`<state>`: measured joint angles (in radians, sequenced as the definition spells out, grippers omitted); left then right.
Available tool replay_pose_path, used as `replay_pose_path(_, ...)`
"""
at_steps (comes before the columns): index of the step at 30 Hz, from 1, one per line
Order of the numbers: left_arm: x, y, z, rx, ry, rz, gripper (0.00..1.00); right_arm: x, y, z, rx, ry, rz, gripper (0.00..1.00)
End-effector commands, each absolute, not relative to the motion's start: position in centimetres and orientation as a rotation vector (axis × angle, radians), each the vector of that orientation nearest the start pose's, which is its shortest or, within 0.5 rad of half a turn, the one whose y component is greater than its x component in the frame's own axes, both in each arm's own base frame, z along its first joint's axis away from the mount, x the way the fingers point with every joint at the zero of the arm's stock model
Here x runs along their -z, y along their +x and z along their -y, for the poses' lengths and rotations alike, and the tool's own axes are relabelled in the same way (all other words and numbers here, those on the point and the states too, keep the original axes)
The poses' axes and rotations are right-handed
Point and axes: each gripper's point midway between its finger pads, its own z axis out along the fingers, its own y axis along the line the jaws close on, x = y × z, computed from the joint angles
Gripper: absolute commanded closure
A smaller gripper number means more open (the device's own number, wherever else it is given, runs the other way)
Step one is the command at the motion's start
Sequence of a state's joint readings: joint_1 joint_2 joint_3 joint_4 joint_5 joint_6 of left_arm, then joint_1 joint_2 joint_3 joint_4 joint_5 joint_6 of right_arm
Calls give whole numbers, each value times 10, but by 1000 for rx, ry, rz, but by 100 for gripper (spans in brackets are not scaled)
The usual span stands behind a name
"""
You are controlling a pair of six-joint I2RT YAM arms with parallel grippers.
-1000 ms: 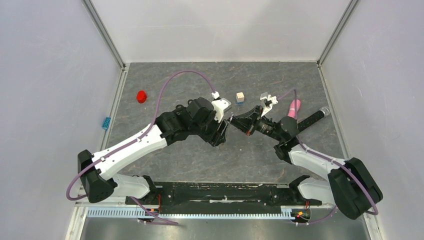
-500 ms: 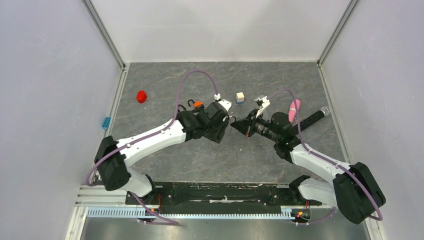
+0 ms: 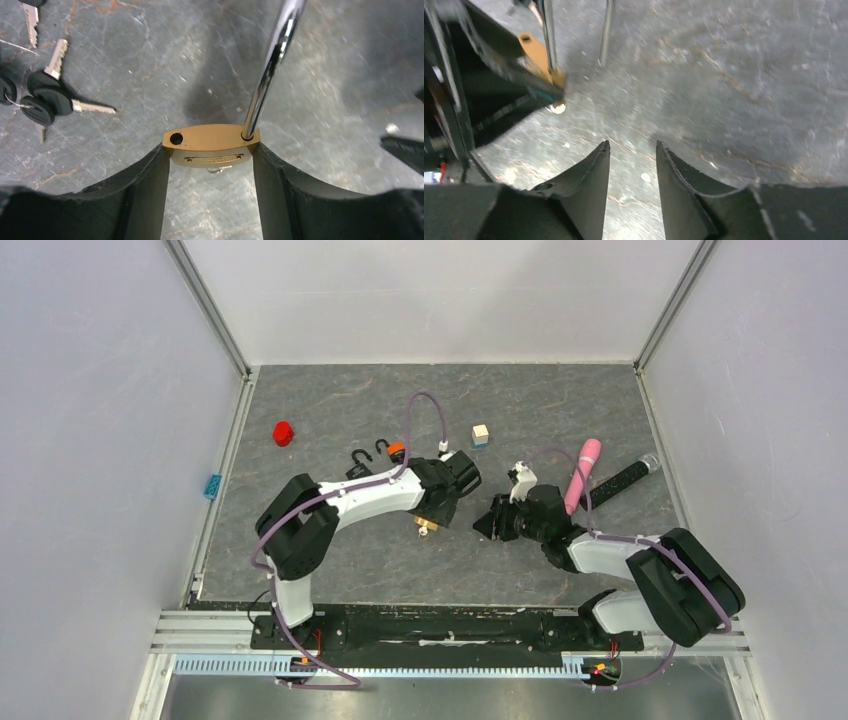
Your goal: Unlock with the key
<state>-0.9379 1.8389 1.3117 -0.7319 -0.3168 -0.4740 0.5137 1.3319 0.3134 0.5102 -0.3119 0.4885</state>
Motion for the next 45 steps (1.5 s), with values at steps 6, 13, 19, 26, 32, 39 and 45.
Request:
replay_pose_path(6,-24,309,268,-147,368,-2681,98,-41,252,-205,-806,-227,-2161,51)
replay_pose_path(13,-10,339,241,-235,276,-2715,97,-64,257,-189,-701,-223,-2099,36)
replay_pose_path(19,-36,358,233,-248,209,-2658,70,-96,264,-164,-550,-194,-2021,21)
replay_pose_path(26,-98,354,225,-156,148,-2554,38,-151,268,-111,-295,-74,-1885,3)
replay_pose_path(32,-175,340,198,-79,81,-2377,11,-205,256,-56,-95,76,-1725,2)
replay_pose_path(39,-238,316,154,1,-29,-2200,1,-236,238,-12,79,171,-1621,2)
replay_pose_path(45,-287,287,86,-93,-164,-1950,0,-260,225,15,189,226,-1551,2)
